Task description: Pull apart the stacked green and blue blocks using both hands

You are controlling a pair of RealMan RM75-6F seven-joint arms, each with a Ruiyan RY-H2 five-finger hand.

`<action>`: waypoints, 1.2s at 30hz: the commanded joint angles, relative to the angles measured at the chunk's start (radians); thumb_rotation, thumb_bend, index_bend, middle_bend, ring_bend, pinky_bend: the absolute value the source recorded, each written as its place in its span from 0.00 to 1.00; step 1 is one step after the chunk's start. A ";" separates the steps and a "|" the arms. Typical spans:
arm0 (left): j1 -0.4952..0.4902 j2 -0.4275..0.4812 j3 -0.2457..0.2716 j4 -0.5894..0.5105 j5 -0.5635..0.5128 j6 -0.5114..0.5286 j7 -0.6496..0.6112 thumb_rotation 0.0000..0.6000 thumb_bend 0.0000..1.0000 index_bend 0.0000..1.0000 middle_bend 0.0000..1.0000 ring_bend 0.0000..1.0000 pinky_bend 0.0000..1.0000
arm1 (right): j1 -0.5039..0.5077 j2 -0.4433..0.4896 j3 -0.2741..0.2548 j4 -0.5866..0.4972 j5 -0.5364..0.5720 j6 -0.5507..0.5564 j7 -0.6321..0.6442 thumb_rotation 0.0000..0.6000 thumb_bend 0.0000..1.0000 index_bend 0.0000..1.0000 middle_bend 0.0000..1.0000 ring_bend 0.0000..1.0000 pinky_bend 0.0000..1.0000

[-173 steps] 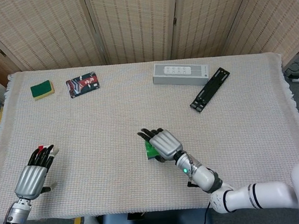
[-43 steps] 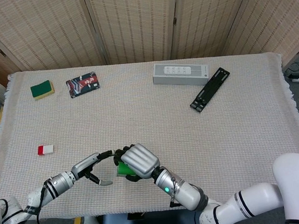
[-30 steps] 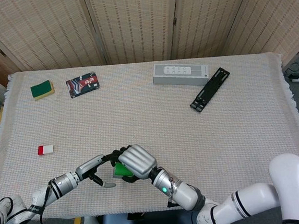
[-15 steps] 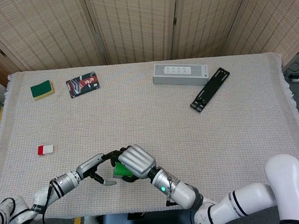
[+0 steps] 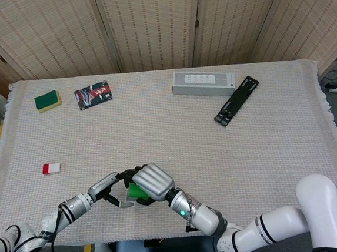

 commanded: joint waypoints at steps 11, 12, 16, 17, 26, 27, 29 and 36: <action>0.028 -0.009 -0.041 -0.030 -0.071 -0.021 0.073 1.00 0.24 0.52 0.26 0.00 0.00 | -0.011 -0.033 -0.001 0.025 -0.026 0.018 0.007 1.00 0.35 0.87 0.68 0.78 0.85; 0.029 -0.008 -0.042 -0.031 -0.073 -0.021 0.075 1.00 0.24 0.52 0.26 0.00 0.00 | -0.012 -0.034 -0.001 0.027 -0.027 0.018 0.007 1.00 0.35 0.87 0.68 0.78 0.85; 0.036 -0.009 -0.050 -0.032 -0.078 -0.022 0.075 1.00 0.25 0.56 0.28 0.01 0.00 | -0.014 -0.041 -0.001 0.036 -0.031 0.017 0.008 1.00 0.35 0.87 0.68 0.78 0.85; 0.039 -0.010 -0.052 -0.032 -0.081 -0.021 0.077 1.00 0.25 0.57 0.29 0.01 0.00 | -0.015 -0.042 -0.001 0.038 -0.031 0.017 0.009 1.00 0.35 0.87 0.68 0.78 0.85; 0.071 -0.025 -0.093 -0.038 -0.134 -0.011 0.103 1.00 0.33 0.78 0.43 0.10 0.00 | -0.021 -0.046 0.004 0.046 -0.034 0.012 0.014 1.00 0.35 0.87 0.68 0.78 0.85; 0.073 -0.025 -0.097 -0.041 -0.139 -0.014 0.105 1.00 0.33 0.80 0.47 0.13 0.00 | -0.022 -0.046 0.004 0.048 -0.033 0.011 0.015 1.00 0.35 0.87 0.68 0.78 0.85; 0.077 -0.025 -0.102 -0.046 -0.146 -0.017 0.112 1.00 0.33 0.83 0.56 0.21 0.06 | -0.022 -0.047 0.005 0.050 -0.033 0.009 0.016 1.00 0.35 0.87 0.68 0.78 0.85; 0.087 -0.021 -0.118 -0.060 -0.157 -0.031 0.142 1.00 0.34 0.83 0.69 0.38 0.33 | -0.024 -0.050 0.008 0.051 -0.034 0.005 0.016 1.00 0.35 0.87 0.68 0.78 0.85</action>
